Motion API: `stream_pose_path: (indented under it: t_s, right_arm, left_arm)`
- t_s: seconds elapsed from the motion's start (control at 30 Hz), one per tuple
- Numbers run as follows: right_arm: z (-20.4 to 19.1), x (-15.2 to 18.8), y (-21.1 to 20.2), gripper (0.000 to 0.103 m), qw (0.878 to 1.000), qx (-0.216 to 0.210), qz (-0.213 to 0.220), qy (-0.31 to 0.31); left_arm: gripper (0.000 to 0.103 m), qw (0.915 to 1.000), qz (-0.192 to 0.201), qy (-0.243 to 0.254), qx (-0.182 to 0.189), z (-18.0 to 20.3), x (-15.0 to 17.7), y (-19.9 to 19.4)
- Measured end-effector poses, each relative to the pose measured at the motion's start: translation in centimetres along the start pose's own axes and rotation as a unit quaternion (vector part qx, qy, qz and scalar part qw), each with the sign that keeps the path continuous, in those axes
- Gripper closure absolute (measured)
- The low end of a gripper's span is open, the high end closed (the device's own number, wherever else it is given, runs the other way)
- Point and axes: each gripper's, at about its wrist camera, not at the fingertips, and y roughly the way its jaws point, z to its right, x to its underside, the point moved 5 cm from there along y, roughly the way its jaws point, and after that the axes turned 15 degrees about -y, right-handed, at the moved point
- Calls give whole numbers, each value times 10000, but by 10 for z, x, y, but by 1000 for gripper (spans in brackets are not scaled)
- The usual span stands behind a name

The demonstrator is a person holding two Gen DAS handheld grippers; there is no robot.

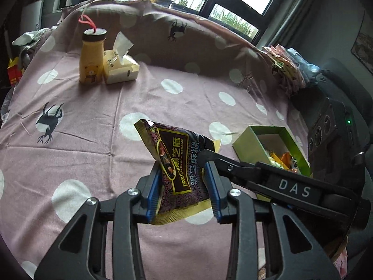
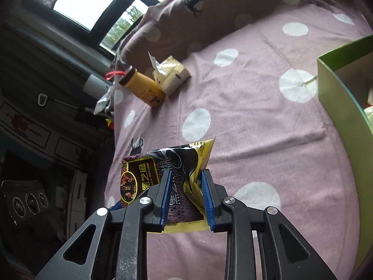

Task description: Organize snacks

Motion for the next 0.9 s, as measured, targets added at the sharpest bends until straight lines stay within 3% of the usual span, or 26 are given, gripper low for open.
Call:
stream_pose_path:
  t_s: [0.13,0.4,0.53,0.7,0.9]
  right_arm:
    - [17,-12,-56,74,9973,-9,714,170]
    - [83,-6,-151,74,9809,589,1750,608]
    - [116,5,-171,74,9722,1014,1846,1026]
    - [142,15,-179,74,9648,1433,1748,1346]
    - [169,30,-187,74,9557,1755,1597,1744]
  left_arm:
    - [68,9981,72,384,482,52,-1,-3]
    - [68,9850,-300,1209,1191,149,29,29]
    - [68,9806,-668,1334,1275,173,45,56]
    - [64,9801,-1024,1318,1075,185,58,87]
    - [40,9771,-1293,1341,1023,193,70,99]
